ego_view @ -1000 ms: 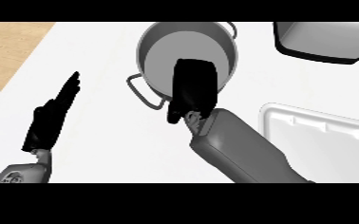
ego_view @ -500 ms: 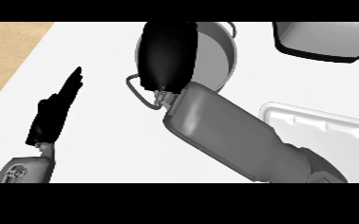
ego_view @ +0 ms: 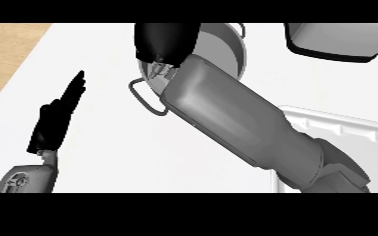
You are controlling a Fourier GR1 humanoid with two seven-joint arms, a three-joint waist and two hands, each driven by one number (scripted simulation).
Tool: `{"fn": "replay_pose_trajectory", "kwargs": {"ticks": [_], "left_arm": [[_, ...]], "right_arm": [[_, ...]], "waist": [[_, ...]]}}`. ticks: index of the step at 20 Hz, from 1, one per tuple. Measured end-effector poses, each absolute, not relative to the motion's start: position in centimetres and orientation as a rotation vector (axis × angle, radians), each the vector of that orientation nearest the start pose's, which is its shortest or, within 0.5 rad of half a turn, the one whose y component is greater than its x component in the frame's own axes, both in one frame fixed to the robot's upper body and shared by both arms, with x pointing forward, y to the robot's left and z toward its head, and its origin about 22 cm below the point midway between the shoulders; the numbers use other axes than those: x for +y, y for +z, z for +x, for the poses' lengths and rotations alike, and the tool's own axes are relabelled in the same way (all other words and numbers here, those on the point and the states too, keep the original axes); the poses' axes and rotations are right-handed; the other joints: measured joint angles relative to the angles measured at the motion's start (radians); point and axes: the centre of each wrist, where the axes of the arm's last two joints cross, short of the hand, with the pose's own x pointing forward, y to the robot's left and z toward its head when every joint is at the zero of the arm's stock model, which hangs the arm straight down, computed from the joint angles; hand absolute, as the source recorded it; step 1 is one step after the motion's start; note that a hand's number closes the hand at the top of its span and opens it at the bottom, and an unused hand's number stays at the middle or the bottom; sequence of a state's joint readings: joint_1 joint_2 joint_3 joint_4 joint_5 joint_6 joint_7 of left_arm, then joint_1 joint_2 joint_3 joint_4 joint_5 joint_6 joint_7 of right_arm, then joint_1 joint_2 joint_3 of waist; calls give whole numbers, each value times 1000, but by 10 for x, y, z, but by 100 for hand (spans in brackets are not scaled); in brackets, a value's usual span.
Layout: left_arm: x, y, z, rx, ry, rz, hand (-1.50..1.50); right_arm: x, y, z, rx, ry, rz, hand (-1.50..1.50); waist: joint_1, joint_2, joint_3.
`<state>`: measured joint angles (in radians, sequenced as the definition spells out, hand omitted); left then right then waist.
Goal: Pick the tomato from the tray and place it in the pot
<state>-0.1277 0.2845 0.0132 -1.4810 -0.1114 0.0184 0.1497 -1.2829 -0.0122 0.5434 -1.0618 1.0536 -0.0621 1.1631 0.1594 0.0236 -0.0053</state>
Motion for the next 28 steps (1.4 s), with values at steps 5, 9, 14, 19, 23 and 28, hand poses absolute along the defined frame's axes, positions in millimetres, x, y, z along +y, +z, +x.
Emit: {"fn": "replay_pose_trajectory", "kwargs": {"ticks": [5, 9, 14, 19, 23, 28], "left_arm": [[294, 31, 271, -1440, -268, 341, 0], [296, 35, 272, -1443, -256, 347, 0], [301, 36, 273, -1443, -244, 357, 0], [300, 33, 270, -1447, -244, 359, 0], [300, 33, 269, -1455, -249, 351, 0], [297, 36, 271, -1466, -252, 347, 0]], "right_arm": [[42, 239, 362, -1497, 658, -1403, 150], [36, 233, 381, -1482, 634, -1393, 150], [23, 215, 405, -1442, 613, -1366, 150], [10, 199, 424, -1373, 620, -1388, 150], [-3, 184, 434, -1350, 577, -1330, -150], [-18, 171, 441, -1351, 482, -1218, -150]], "waist": [[-9, 3, 1], [-26, 5, 1], [-31, 10, 2], [-33, 14, 2], [-25, 22, 3], [-15, 29, 4]]}}
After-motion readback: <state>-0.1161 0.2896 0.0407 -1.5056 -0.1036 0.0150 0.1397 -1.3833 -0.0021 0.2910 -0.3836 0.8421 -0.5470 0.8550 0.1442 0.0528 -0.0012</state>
